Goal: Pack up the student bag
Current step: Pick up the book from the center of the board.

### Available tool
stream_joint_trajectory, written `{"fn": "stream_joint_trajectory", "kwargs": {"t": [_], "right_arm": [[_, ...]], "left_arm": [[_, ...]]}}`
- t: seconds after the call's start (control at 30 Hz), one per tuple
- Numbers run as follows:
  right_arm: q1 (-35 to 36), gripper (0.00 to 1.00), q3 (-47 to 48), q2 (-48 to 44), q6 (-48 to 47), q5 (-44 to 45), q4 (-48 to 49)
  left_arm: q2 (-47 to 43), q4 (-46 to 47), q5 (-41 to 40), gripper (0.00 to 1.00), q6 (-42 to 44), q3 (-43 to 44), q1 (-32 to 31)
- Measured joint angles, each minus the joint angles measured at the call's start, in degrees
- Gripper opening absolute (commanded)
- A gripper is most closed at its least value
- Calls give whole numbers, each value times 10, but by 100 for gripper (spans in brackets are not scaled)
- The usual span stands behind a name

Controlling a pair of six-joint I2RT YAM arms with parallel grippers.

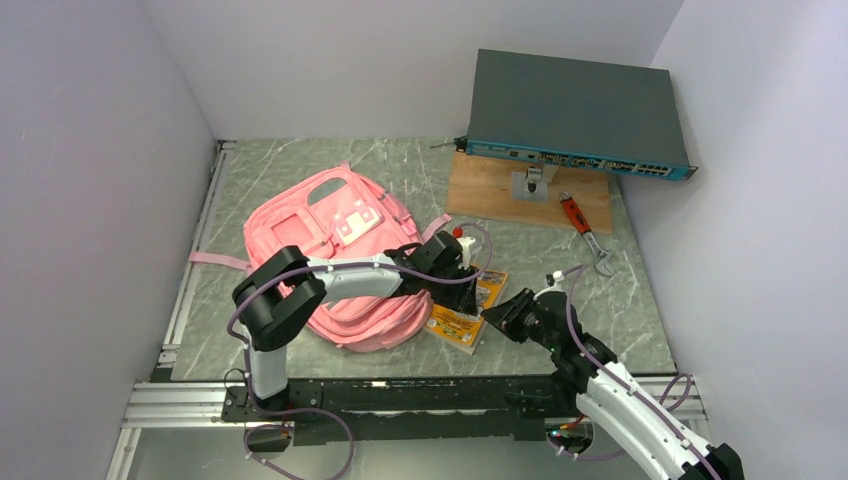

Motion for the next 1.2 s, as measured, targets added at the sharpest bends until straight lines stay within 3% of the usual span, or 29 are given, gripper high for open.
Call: {"fn": "stream_joint_trajectory", "kwargs": {"t": [0.27,0.5,0.8,1.2], "right_arm": [[0,27,-5,18,33,5,23],[0,0,-6,34,36,17,16],[2,0,56,6,-15,34,-55],[0,0,150,-5,-37,39,-124]], "left_arm": [[0,5,3,50,0,-2,2],[-2,9,3,52,0,-4,2],[-78,-8,18,62,11,-28,9],[-266,28,76,63,-22,-132,116]]}}
